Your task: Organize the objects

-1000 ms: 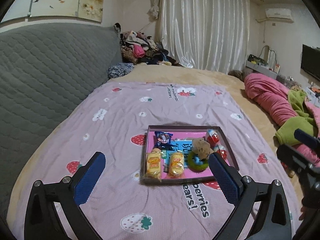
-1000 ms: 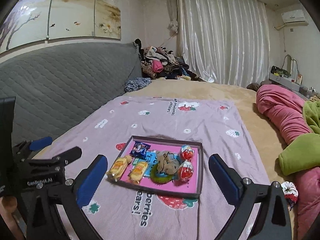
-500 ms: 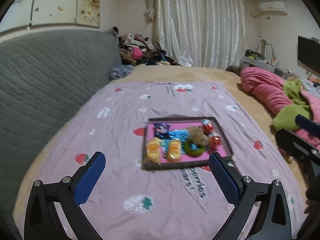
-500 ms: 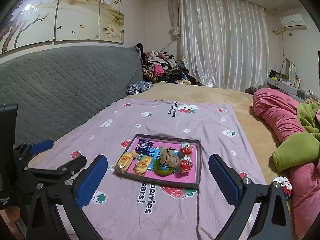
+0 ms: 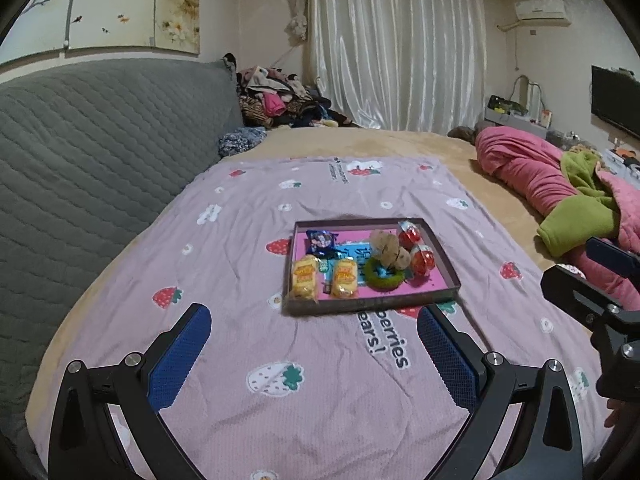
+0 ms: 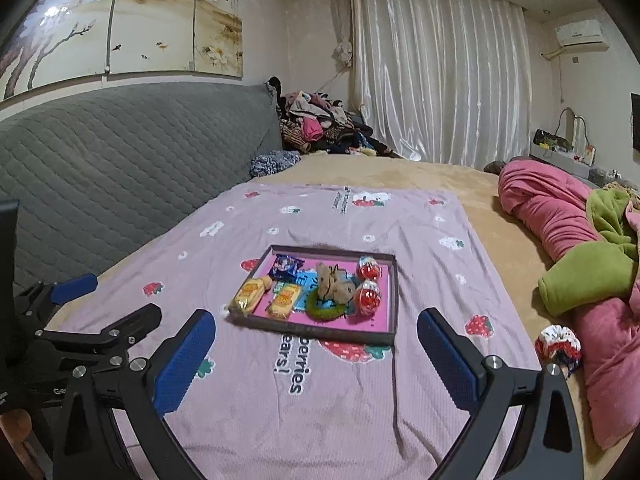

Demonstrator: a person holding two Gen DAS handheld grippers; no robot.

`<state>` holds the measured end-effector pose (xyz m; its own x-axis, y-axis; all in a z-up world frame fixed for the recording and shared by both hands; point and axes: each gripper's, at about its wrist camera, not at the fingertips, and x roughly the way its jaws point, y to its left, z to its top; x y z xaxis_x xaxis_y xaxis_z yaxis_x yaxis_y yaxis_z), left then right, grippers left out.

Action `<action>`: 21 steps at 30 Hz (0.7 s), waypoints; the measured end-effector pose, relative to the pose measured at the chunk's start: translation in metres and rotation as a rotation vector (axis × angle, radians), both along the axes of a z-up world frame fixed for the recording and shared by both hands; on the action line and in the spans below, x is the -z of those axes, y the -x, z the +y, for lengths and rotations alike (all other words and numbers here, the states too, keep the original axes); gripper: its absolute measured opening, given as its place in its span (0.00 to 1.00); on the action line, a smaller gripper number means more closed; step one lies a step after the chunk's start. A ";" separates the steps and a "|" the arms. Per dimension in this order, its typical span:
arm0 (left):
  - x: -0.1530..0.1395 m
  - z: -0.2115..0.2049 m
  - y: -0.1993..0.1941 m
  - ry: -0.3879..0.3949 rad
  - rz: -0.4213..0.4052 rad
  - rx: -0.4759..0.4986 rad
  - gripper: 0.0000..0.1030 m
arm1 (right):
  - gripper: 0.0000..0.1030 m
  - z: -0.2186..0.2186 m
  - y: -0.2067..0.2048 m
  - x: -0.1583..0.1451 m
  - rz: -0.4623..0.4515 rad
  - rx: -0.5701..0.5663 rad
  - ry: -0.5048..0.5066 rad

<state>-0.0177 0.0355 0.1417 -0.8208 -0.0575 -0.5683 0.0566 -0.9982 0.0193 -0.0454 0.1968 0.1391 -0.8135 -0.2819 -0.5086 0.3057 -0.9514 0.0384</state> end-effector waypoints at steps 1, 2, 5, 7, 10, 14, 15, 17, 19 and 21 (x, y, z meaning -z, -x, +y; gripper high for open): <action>0.002 -0.001 -0.003 -0.004 0.002 -0.002 1.00 | 0.99 0.000 -0.002 0.002 -0.003 0.002 0.001; 0.003 -0.001 -0.004 -0.004 0.001 -0.002 1.00 | 0.99 0.001 -0.003 0.005 -0.006 0.005 0.002; 0.007 0.000 -0.008 0.014 0.002 0.000 1.00 | 0.99 0.004 -0.006 0.010 -0.014 0.012 0.003; 0.009 0.004 -0.011 0.034 0.011 -0.002 1.00 | 0.99 0.006 -0.006 0.012 -0.013 0.017 0.006; 0.013 0.004 -0.013 0.034 0.010 0.002 1.00 | 0.99 0.009 -0.008 0.016 -0.015 0.017 0.009; 0.021 0.002 -0.014 0.037 0.005 -0.007 1.00 | 0.99 0.009 -0.010 0.021 -0.010 0.022 -0.004; 0.022 0.001 -0.013 0.034 0.006 -0.008 1.00 | 0.99 0.009 -0.010 0.022 -0.012 0.024 -0.005; 0.025 -0.001 -0.012 0.033 0.000 -0.015 1.00 | 0.99 0.010 -0.009 0.028 -0.014 0.024 -0.008; 0.029 -0.003 -0.011 0.035 0.001 -0.022 1.00 | 0.99 0.010 -0.008 0.033 -0.021 0.023 -0.013; 0.034 -0.003 -0.009 0.034 -0.012 -0.022 1.00 | 0.99 0.011 -0.006 0.039 -0.034 0.025 -0.016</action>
